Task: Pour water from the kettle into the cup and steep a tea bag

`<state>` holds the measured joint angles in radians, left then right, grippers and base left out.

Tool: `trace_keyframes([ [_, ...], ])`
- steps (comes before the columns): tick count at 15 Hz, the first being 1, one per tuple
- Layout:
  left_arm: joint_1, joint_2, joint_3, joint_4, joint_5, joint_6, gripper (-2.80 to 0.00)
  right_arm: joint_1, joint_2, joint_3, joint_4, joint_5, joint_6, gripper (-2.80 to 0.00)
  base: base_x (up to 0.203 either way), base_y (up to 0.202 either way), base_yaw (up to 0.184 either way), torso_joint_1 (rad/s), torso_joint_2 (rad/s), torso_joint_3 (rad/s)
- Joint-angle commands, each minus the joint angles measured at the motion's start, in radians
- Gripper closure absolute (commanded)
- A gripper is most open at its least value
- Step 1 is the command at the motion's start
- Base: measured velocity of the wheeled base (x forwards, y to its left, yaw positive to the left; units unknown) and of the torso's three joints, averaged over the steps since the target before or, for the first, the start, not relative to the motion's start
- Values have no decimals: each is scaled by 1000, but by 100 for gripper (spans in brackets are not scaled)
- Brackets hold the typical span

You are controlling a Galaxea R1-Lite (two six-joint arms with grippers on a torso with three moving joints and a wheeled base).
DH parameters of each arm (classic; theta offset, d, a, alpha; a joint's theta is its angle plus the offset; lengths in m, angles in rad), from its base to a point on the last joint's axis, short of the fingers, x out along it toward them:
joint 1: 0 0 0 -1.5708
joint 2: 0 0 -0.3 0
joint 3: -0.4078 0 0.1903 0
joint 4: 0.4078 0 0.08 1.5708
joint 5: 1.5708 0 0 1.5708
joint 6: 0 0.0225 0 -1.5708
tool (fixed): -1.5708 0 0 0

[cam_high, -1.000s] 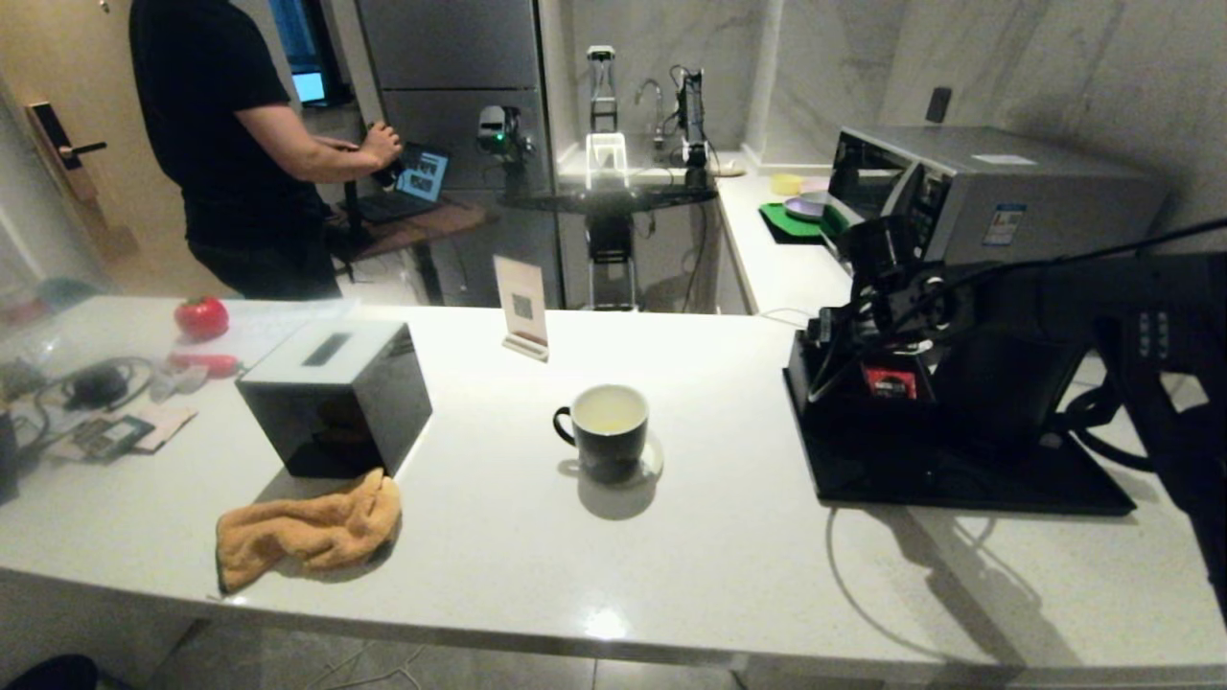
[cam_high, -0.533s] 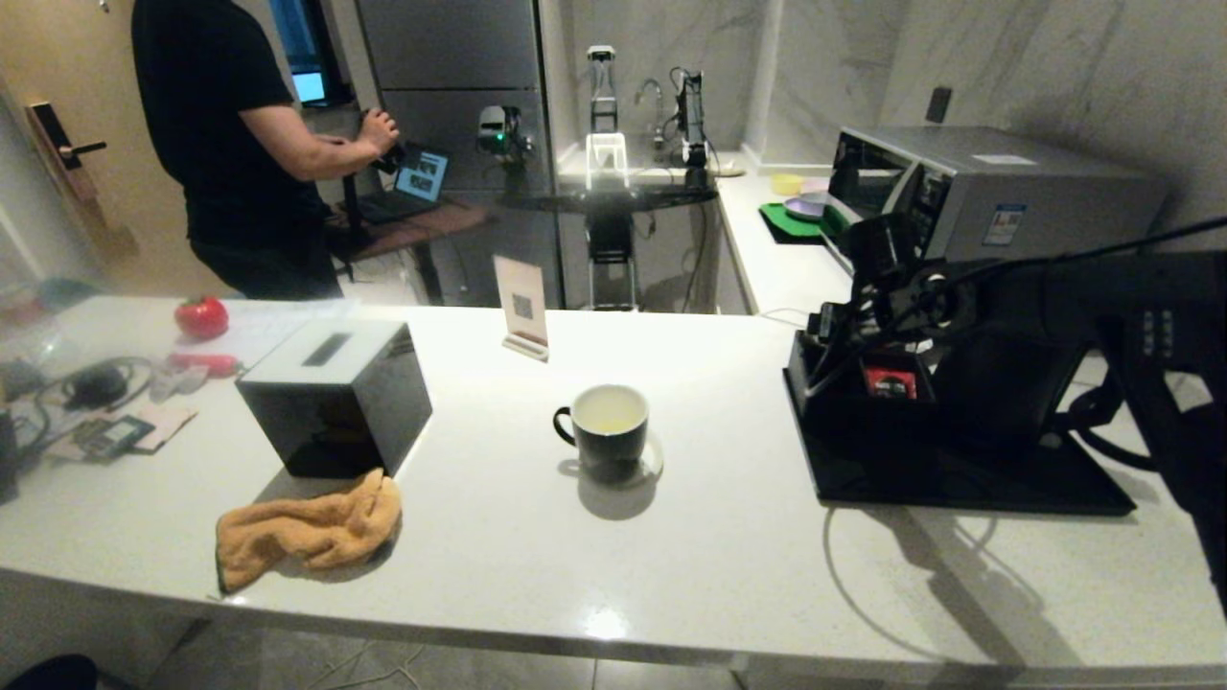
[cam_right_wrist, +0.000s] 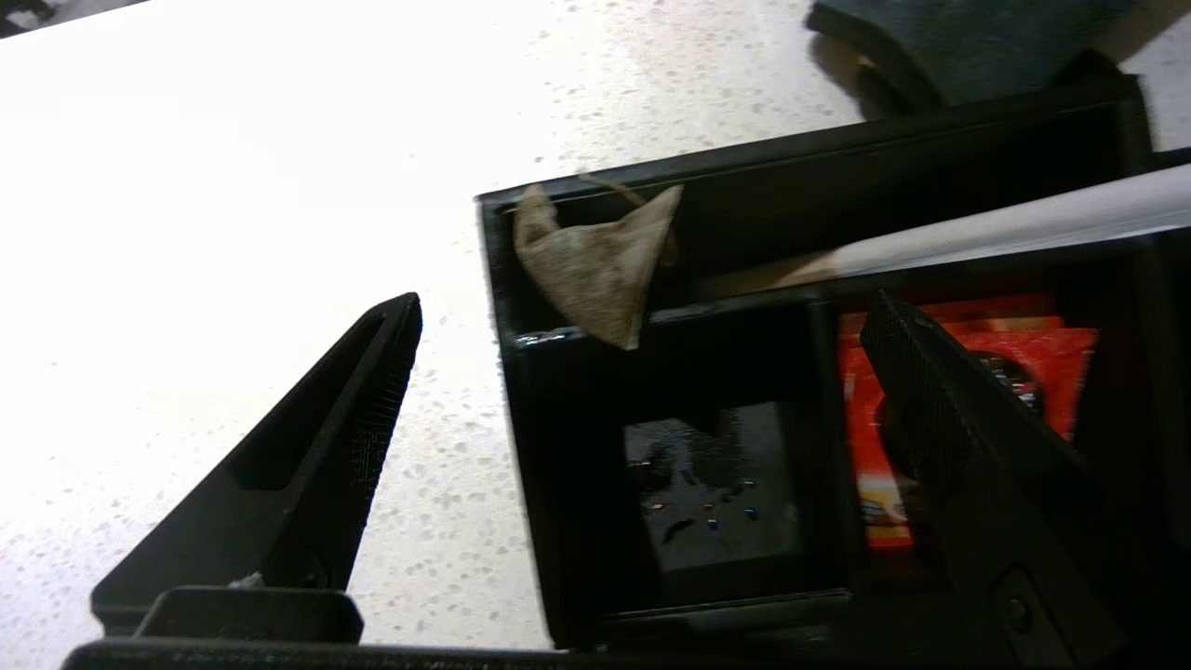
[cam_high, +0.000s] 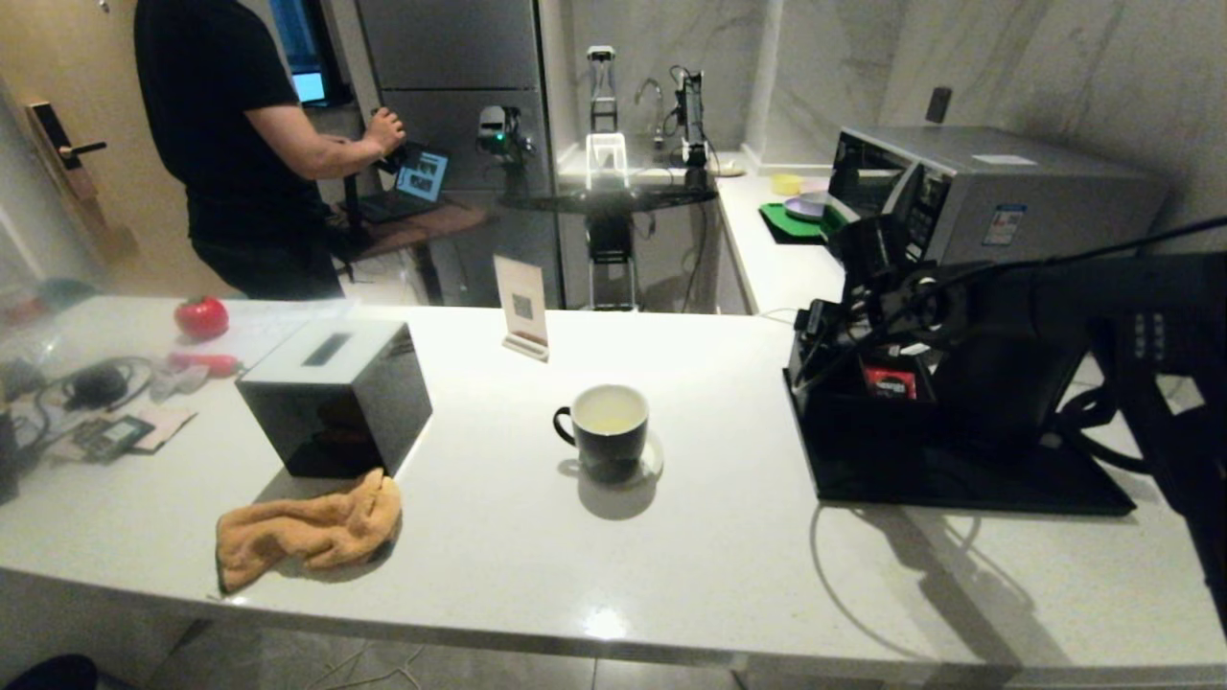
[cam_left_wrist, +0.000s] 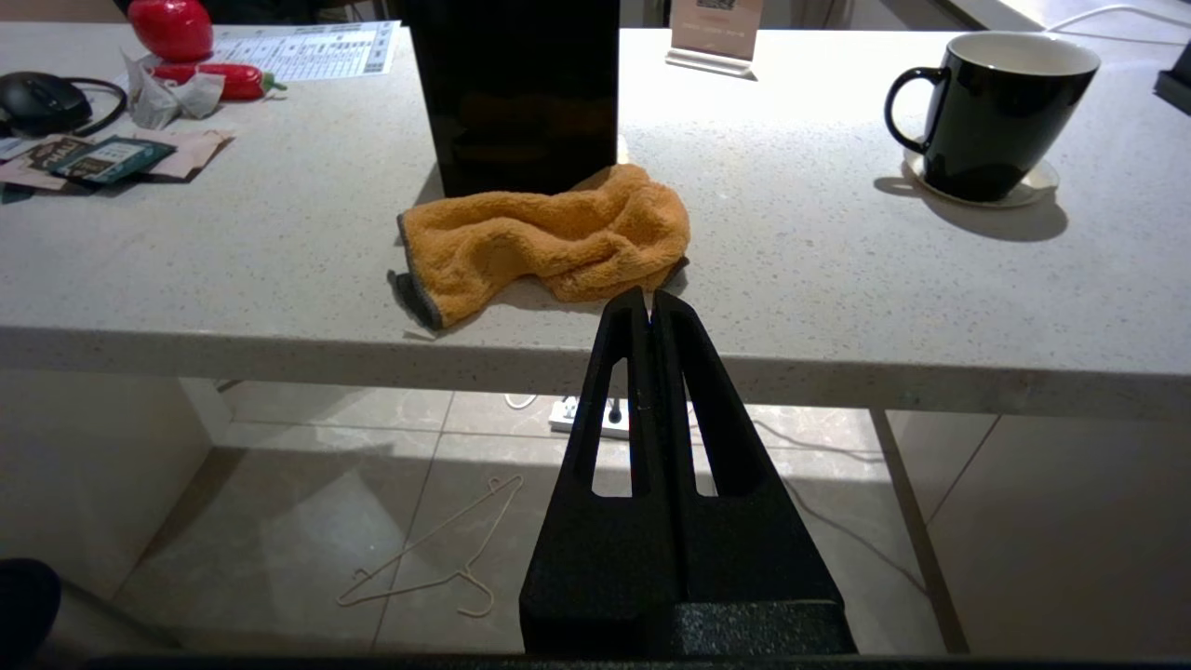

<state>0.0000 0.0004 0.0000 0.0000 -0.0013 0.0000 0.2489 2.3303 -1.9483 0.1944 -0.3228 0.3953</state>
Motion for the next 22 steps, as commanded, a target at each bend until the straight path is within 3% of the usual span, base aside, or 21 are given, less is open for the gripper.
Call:
trace_keyframes([
  [1,0,0,0,0,0,0,0,8,13,0,-16,-2,2,-280,0,0,0,0,0,0],
  [22,0,0,0,0,1,0,0,-14,50,-6,-66,-56,-43,-280,0,0,0,0,0,0],
])
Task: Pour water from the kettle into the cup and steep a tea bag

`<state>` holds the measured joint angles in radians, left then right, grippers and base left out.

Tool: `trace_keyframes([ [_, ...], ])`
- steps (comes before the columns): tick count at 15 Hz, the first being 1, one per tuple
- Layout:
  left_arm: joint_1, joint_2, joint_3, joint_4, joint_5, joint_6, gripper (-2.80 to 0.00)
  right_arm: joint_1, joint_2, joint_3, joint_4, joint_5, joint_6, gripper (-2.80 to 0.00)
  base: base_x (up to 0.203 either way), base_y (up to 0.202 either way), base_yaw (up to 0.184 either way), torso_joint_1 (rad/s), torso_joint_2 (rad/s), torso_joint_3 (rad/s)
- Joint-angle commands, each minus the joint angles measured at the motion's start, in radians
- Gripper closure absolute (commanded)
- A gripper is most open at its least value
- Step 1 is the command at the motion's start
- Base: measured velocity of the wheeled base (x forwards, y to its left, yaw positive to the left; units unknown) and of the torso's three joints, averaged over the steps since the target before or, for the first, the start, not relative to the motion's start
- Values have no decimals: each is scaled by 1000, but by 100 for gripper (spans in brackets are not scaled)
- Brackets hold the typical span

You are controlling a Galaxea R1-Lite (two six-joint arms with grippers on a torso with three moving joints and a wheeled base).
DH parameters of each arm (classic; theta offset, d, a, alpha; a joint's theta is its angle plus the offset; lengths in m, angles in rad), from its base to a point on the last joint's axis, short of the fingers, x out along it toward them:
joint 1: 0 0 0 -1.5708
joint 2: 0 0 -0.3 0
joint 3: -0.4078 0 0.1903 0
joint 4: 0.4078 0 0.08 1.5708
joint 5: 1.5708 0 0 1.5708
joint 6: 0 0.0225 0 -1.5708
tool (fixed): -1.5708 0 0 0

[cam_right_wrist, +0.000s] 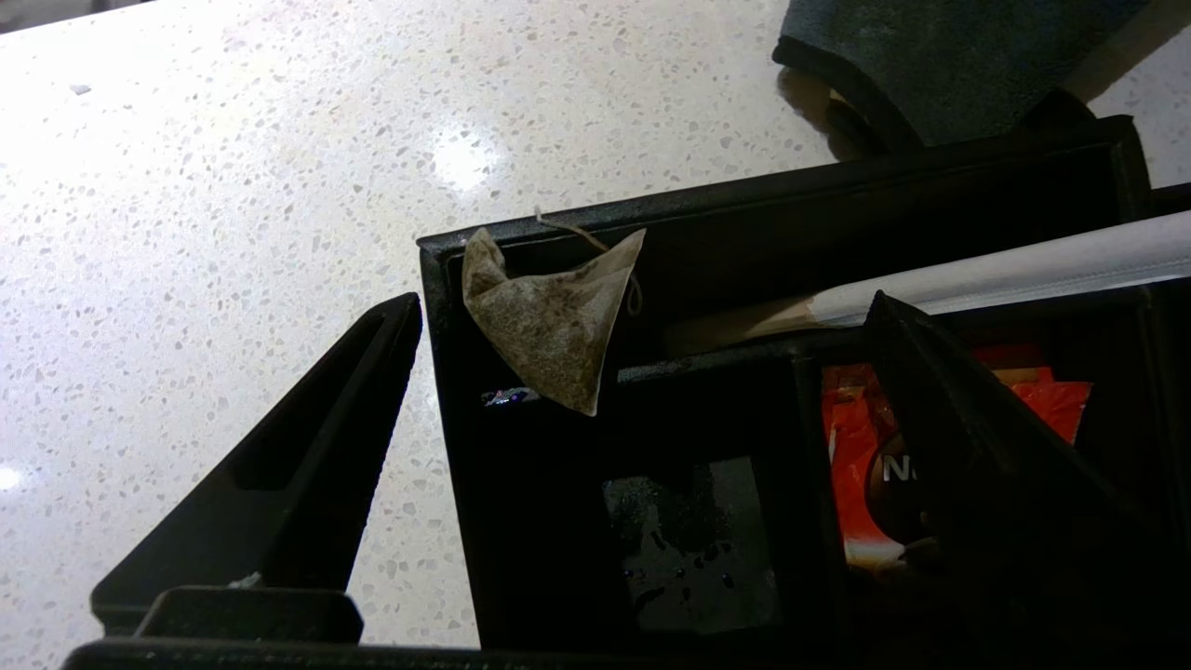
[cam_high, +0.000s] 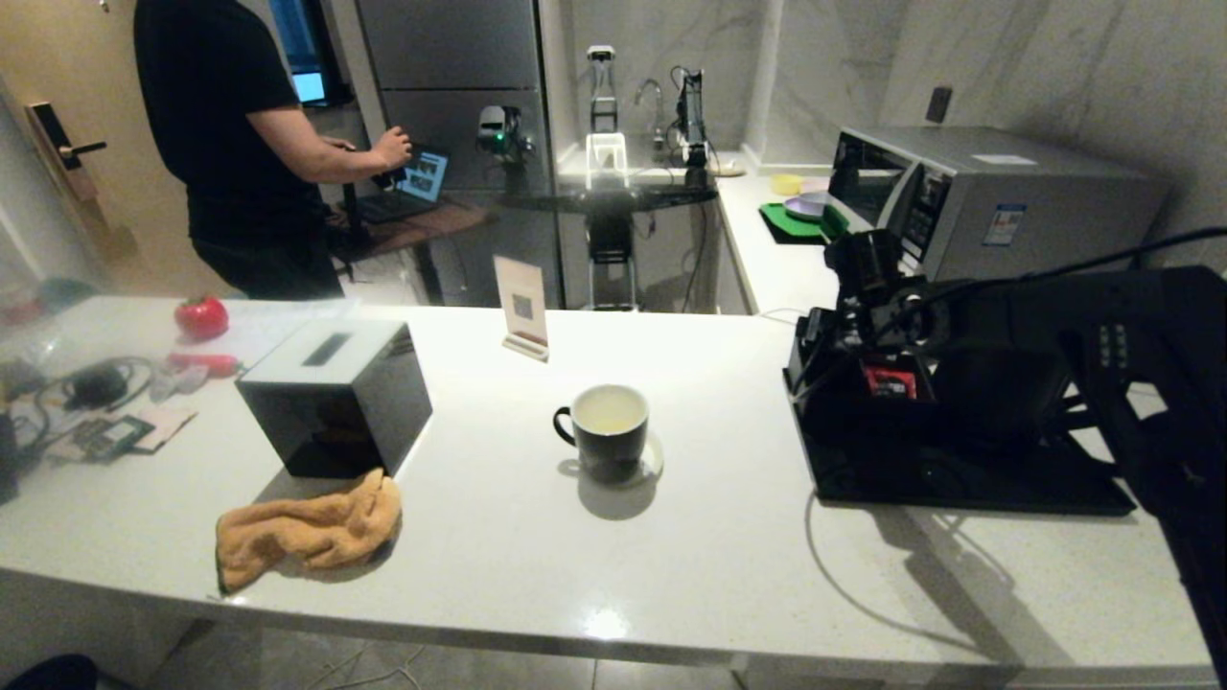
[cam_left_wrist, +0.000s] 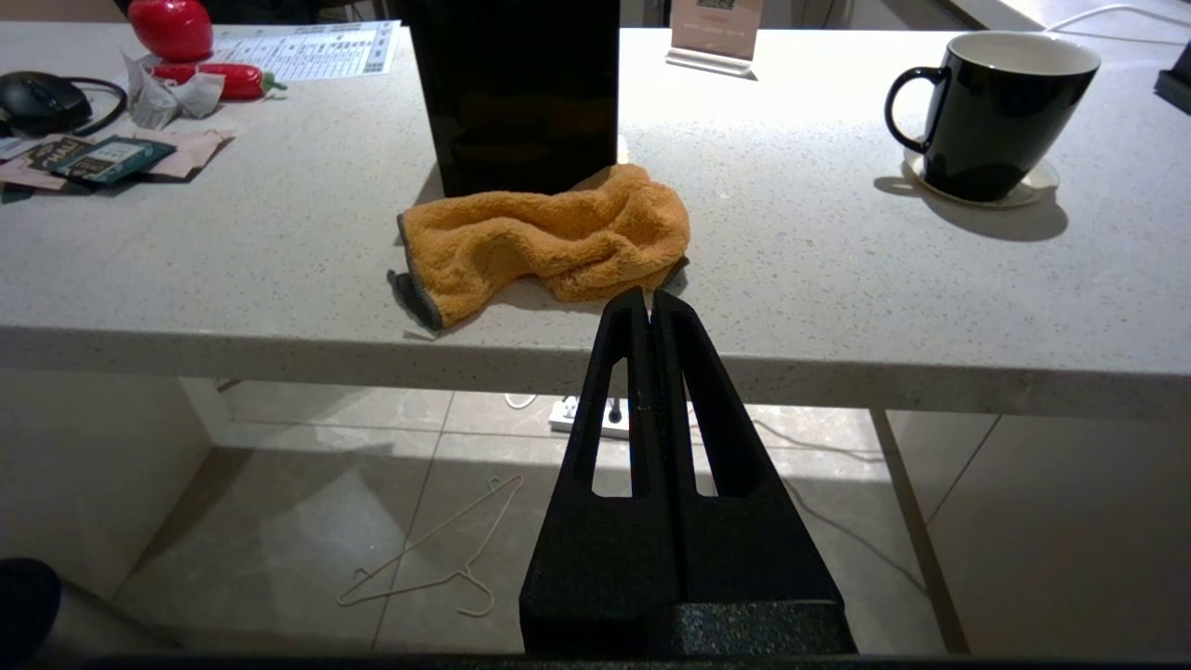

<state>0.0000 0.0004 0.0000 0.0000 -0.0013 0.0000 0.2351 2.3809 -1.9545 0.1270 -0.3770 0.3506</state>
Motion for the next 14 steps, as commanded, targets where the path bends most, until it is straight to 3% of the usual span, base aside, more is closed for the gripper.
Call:
trace_keyframes([
  [1,0,0,0,0,0,0,0,-2,0,0,0,-2,1,-280,0,0,0,0,0,0],
  [14,0,0,0,0,1,0,0,-10,32,0,-40,-23,-51,-280,0,0,0,0,0,0],
])
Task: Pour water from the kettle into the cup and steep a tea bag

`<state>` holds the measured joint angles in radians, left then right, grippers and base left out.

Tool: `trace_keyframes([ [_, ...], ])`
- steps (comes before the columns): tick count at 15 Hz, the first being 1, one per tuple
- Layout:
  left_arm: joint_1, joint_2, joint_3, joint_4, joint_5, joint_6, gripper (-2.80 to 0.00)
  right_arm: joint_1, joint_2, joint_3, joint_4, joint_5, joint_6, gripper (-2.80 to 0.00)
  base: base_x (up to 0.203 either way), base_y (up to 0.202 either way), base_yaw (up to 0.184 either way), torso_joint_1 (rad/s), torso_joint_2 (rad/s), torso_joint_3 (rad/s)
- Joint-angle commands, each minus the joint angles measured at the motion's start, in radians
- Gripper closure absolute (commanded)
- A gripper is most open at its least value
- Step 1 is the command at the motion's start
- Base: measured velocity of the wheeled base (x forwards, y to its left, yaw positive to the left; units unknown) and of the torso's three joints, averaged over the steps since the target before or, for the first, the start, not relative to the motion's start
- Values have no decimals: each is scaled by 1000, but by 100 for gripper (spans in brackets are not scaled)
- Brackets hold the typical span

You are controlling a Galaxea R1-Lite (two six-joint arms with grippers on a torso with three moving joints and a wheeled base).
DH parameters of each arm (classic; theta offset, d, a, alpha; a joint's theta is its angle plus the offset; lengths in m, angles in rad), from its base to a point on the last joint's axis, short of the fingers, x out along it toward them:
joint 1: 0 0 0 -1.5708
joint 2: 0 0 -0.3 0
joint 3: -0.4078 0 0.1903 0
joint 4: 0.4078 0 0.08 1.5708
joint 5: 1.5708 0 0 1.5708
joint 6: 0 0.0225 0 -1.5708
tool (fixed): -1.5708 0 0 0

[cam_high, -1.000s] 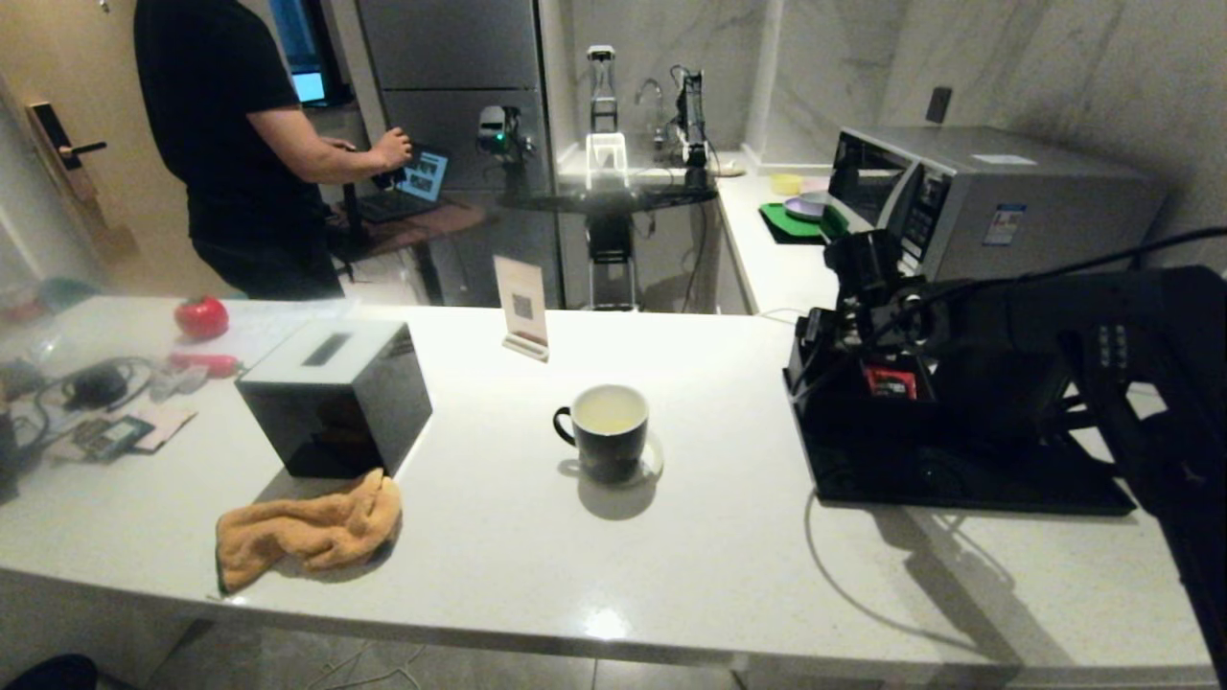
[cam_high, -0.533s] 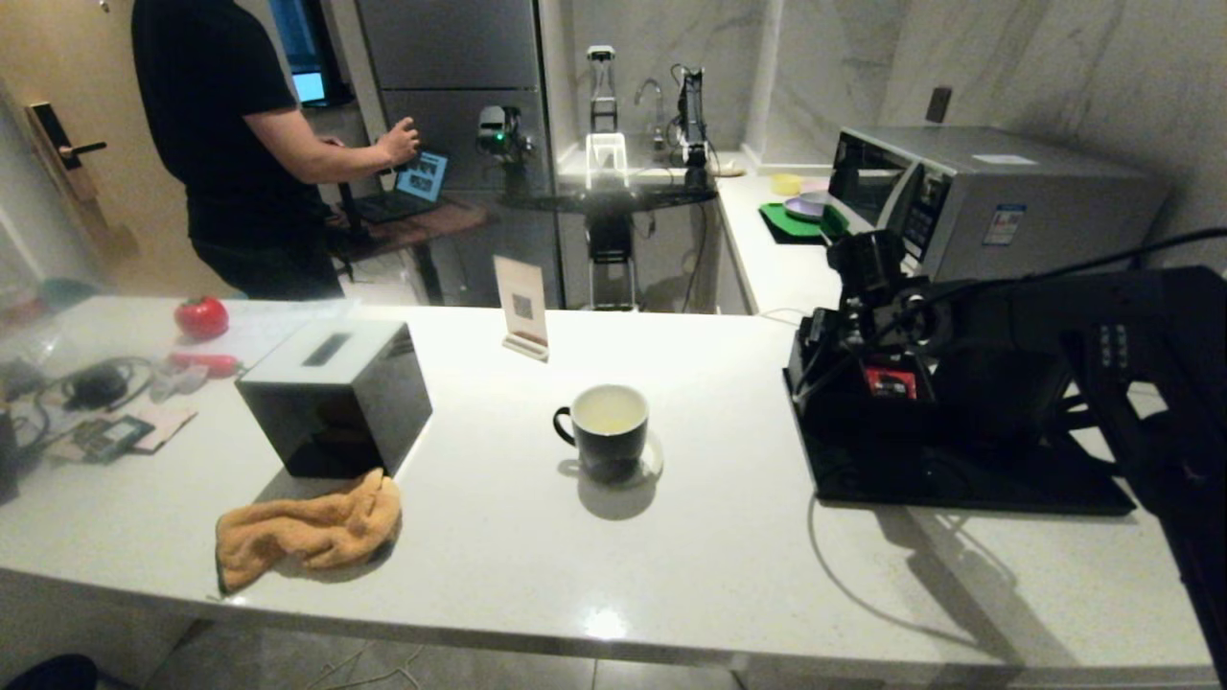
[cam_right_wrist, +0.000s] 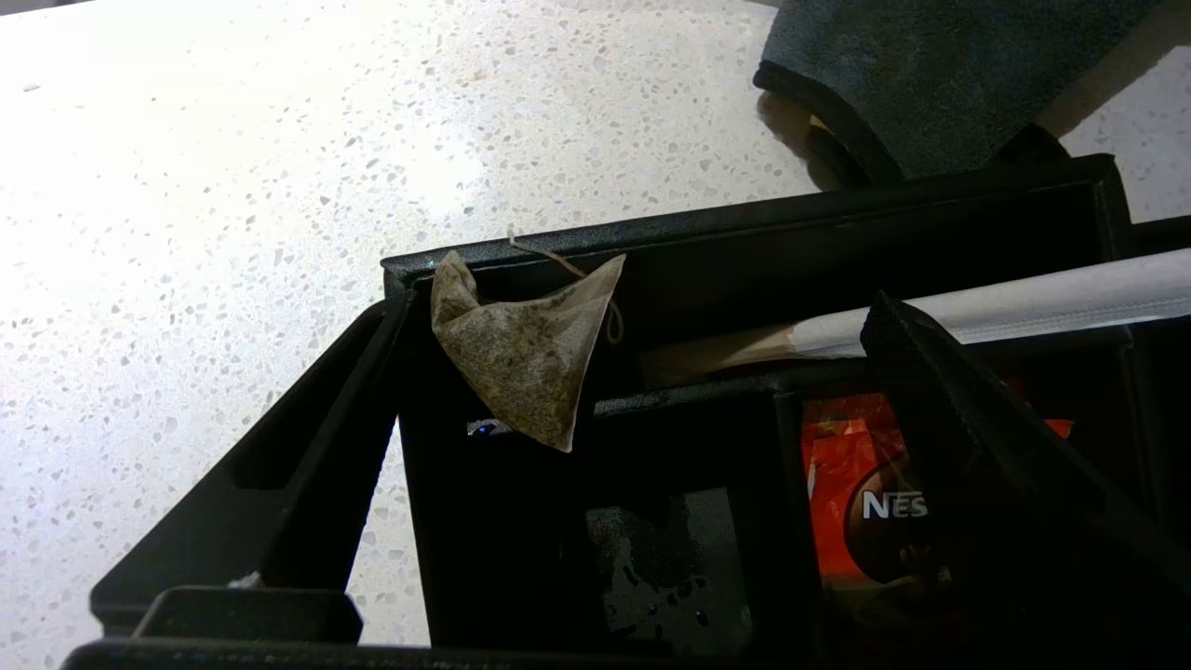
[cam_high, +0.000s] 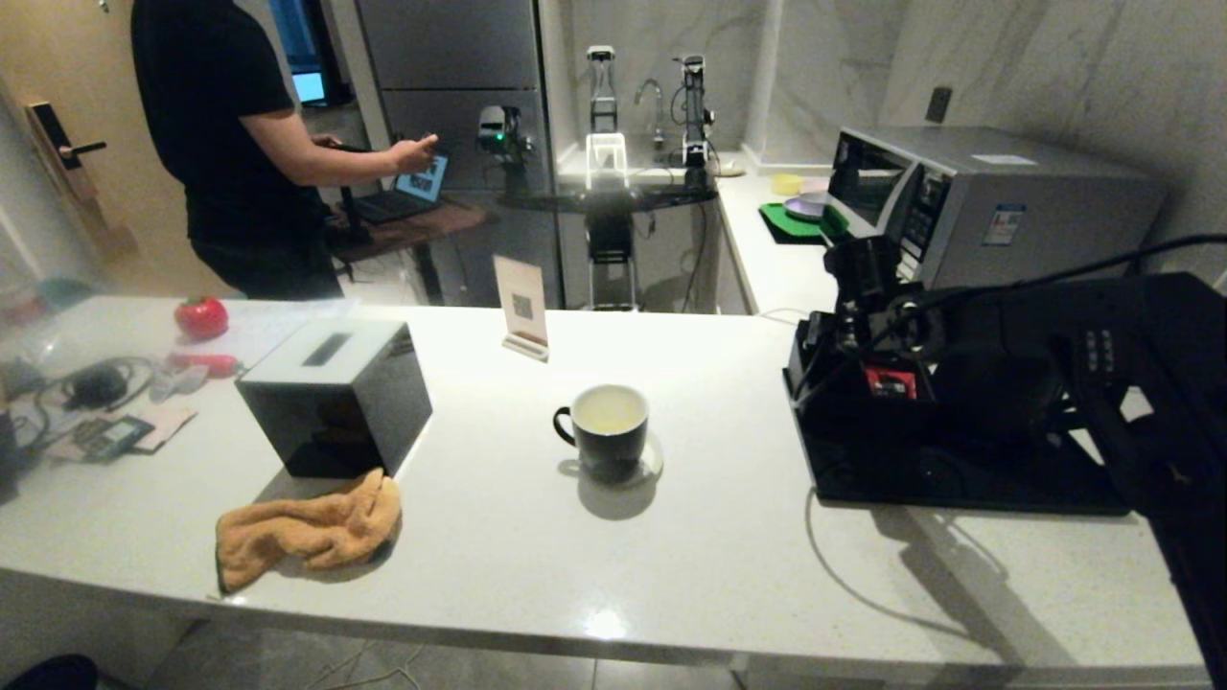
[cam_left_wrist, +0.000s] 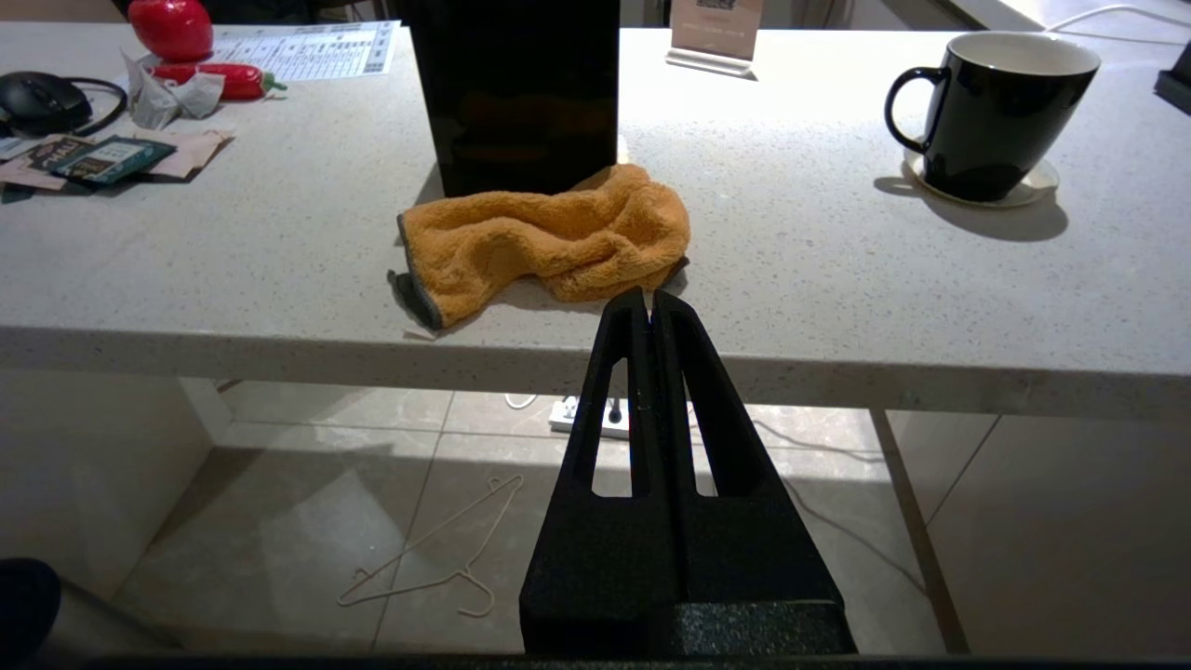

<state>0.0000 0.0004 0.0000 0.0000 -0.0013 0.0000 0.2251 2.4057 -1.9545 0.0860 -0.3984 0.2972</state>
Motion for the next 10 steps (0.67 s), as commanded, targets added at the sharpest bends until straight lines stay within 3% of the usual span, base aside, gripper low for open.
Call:
trace_keyframes([
  [1,0,0,0,0,1,0,0,0,7,0,0,-2,2,-280,0,0,0,0,0,0],
  [10,0,0,0,0,0,0,0,-6,15,0,-2,-3,-3,-280,0,0,0,0,0,0],
])
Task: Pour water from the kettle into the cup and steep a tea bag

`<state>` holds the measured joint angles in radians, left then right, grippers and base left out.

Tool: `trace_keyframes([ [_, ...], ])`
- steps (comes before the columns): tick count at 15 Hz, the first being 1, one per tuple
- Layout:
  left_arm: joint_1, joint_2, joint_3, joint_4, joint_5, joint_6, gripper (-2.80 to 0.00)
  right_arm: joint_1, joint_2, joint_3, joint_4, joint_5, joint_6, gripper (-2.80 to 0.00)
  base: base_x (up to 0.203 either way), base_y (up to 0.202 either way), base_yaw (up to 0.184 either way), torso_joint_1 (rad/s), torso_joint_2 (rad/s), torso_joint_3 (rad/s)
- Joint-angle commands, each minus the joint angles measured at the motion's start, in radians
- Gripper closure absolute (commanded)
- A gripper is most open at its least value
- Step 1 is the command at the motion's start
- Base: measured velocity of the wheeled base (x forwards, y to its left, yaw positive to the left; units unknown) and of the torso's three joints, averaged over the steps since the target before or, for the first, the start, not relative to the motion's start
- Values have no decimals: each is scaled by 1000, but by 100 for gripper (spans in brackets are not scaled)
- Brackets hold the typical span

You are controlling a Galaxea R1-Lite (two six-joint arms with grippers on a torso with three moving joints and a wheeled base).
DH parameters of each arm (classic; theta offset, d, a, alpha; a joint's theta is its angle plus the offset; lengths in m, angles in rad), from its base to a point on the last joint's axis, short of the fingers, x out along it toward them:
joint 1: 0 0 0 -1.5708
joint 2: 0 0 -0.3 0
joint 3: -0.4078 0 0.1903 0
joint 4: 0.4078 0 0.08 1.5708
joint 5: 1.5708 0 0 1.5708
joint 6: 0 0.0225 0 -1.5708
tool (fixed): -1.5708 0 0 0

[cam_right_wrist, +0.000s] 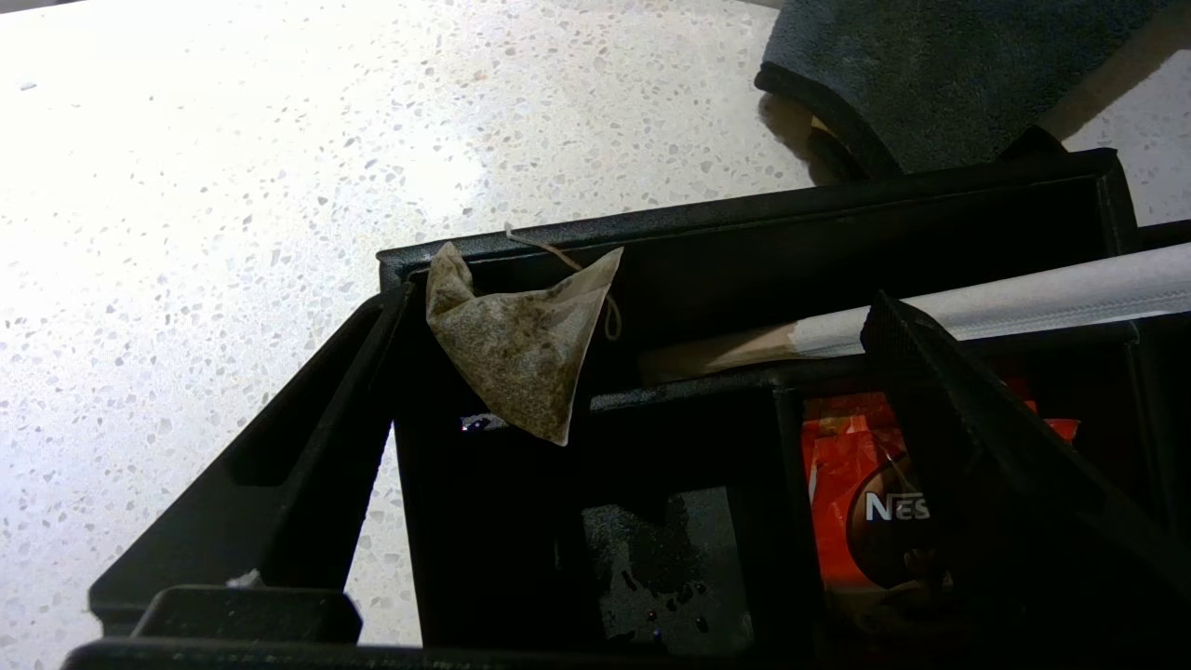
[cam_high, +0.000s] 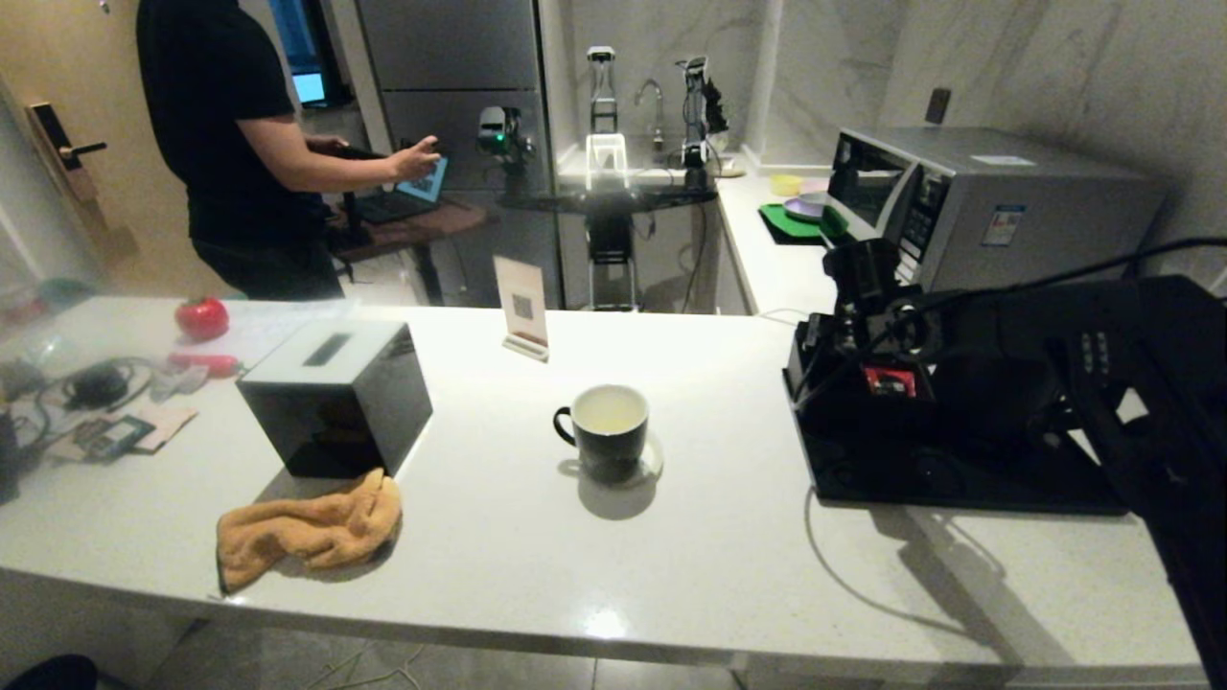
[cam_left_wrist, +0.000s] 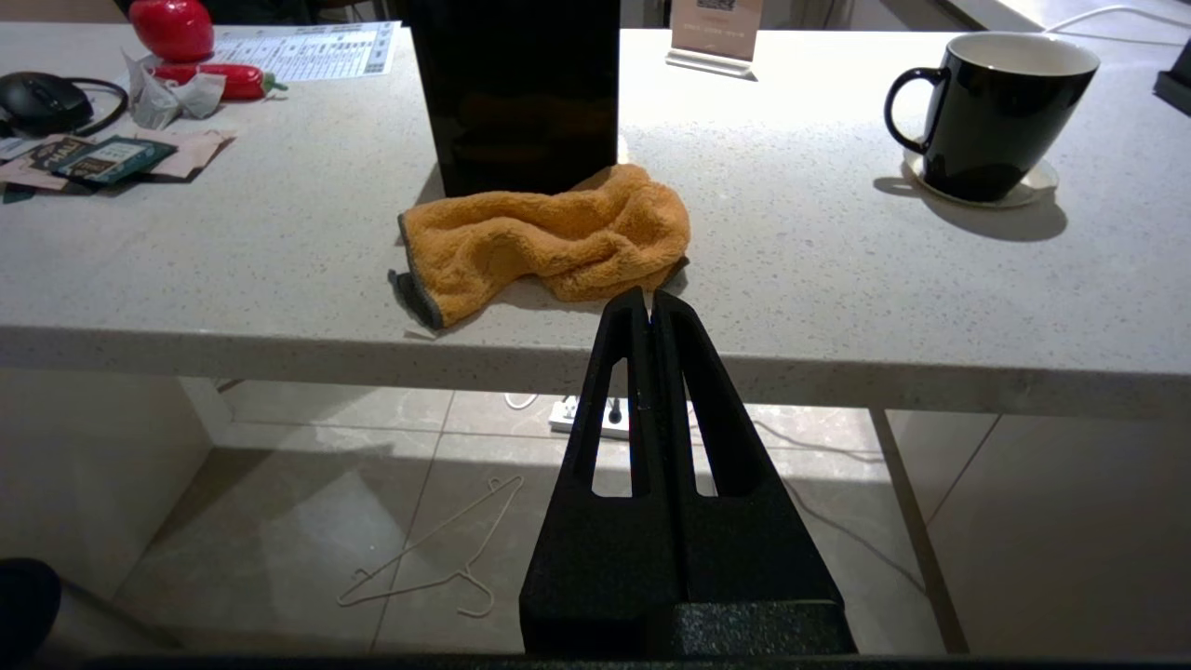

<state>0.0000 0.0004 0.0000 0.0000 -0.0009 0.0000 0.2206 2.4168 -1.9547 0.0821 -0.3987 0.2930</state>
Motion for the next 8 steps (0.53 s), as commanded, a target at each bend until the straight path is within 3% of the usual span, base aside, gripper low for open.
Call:
trace_keyframes([
  [1,0,0,0,0,0,0,0,-1,4,0,2,-3,2,-280,0,0,0,0,0,0],
  [4,0,0,0,0,-1,0,0,-1,5,0,4,-3,0,-280,0,0,0,0,0,0],
  [5,0,0,0,0,-1,0,0,-1,5,0,4,-2,-13,0,0,0,0,0,0,0],
  [8,0,0,0,0,-1,0,0,-1,7,0,-2,-2,-17,0,0,0,0,0,0,0],
])
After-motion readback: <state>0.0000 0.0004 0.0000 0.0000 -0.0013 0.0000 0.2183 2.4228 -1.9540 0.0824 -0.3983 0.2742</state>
